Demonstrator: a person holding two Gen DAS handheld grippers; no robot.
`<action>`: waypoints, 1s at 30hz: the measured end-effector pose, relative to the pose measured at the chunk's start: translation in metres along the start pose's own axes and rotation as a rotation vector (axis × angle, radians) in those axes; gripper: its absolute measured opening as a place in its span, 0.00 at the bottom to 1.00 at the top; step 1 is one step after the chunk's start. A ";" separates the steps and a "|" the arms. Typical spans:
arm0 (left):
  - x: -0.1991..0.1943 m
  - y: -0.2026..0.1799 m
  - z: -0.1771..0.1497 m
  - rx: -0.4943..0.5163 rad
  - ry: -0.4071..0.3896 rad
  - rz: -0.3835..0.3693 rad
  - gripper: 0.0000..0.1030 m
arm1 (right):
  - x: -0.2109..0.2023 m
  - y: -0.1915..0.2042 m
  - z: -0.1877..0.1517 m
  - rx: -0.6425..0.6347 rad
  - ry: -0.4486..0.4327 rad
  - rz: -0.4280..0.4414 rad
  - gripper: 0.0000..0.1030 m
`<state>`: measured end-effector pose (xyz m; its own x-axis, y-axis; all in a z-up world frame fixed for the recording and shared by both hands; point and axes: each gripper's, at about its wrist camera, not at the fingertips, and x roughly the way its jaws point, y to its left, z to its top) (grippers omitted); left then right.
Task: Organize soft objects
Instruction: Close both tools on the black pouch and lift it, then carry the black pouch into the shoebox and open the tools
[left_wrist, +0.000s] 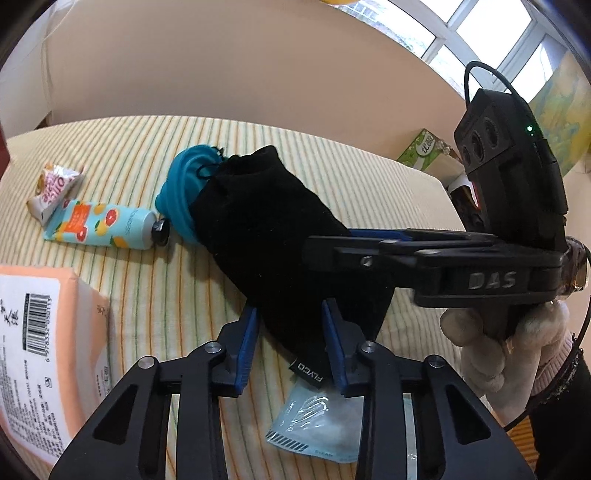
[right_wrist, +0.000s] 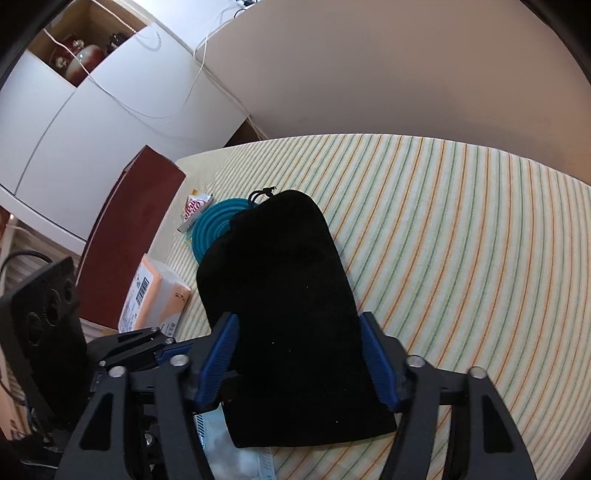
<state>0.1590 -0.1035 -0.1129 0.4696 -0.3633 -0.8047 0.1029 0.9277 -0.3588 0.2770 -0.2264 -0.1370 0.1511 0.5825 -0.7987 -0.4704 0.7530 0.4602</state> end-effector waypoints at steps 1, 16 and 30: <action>0.001 -0.002 0.002 0.000 -0.001 -0.001 0.31 | -0.001 -0.001 -0.001 0.003 0.000 -0.001 0.47; -0.047 -0.005 0.012 0.004 -0.073 -0.067 0.28 | -0.061 0.026 -0.017 -0.003 -0.074 -0.038 0.34; -0.144 0.010 -0.018 0.054 -0.213 -0.034 0.28 | -0.092 0.134 -0.035 -0.160 -0.157 -0.122 0.34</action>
<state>0.0765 -0.0438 -0.0092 0.6389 -0.3732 -0.6727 0.1656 0.9207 -0.3535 0.1696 -0.1901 -0.0159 0.3427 0.5403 -0.7685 -0.5703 0.7698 0.2868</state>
